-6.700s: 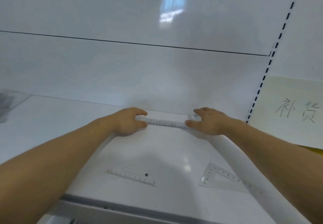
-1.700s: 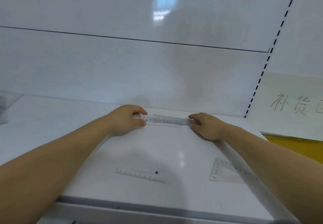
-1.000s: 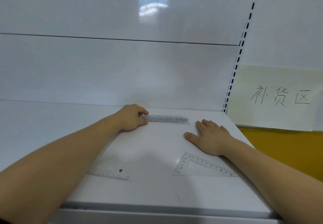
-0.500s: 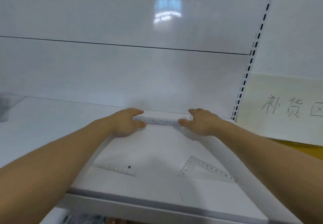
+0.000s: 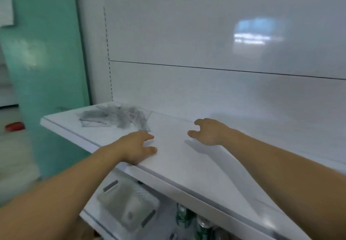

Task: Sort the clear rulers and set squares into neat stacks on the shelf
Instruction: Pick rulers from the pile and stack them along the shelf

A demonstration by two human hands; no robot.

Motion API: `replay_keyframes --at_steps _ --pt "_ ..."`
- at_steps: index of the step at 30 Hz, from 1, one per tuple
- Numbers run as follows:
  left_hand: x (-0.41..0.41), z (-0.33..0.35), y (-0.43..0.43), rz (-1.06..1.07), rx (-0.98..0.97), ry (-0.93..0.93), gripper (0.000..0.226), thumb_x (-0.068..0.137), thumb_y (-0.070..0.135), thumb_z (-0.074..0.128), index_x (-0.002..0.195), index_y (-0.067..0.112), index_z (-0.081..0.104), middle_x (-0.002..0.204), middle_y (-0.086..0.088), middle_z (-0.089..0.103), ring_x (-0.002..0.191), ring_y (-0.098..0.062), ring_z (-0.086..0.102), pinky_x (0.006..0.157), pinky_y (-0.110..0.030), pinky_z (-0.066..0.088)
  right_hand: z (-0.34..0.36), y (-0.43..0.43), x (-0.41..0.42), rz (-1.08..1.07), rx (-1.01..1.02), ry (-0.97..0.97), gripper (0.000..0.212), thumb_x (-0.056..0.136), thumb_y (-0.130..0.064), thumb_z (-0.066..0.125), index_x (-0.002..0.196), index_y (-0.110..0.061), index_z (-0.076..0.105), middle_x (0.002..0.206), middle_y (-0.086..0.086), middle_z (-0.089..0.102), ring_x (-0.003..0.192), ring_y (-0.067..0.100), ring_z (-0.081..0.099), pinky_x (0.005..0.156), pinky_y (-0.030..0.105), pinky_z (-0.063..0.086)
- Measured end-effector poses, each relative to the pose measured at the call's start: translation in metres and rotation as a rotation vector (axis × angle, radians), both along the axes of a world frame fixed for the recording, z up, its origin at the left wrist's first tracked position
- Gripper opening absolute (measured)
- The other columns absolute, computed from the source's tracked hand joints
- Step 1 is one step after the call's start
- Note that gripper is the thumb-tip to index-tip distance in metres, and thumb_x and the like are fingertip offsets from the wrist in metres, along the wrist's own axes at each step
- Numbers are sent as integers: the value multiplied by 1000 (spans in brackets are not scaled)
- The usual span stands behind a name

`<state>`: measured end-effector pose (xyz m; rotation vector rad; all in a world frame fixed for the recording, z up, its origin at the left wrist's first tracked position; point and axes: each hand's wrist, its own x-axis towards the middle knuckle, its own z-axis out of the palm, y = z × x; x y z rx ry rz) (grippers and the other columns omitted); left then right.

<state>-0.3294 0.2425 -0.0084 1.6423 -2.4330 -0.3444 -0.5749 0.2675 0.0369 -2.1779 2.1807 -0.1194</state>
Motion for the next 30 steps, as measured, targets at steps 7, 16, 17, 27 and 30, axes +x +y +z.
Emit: replay_keyframes --at_steps 7,16,17,27,30 --pt "158 15 -50 130 -61 10 62 90 52 50 144 26 35 155 4 25 142 -18 25 115 -34 21 0 -79 153 133 -27 -37 70 93 -59 37 149 -19 24 153 7 29 137 28 33 109 40 32" --pt "233 11 -136 156 -42 42 60 92 49 49 144 22 35 154 2 28 141 -18 27 114 -32 21 -16 -179 233 120 19 -39 69 91 -59 38 145 -16 29 148 8 35 132 29 37 106 43 35" --pt "233 12 -148 144 -53 48 60 92 48 50 144 21 36 154 2 29 140 -18 28 113 -32 21 -18 -192 235 106 21 -38 71 91 -59 38 146 -17 27 149 9 34 133 29 36 106 43 35" --pt "222 15 -274 32 -97 -11 54 96 38 46 146 23 31 157 -1 21 144 -18 19 116 -31 14 -29 -294 244 141 88 -92 82 86 -70 38 149 -21 23 154 7 23 139 29 29 112 43 28" --pt "218 14 -301 -13 -33 -79 56 98 38 41 149 26 22 159 -2 10 146 -21 11 119 -35 9 -29 -305 249 162 50 -86 67 90 -61 43 145 -24 34 147 9 32 133 30 36 108 40 32"
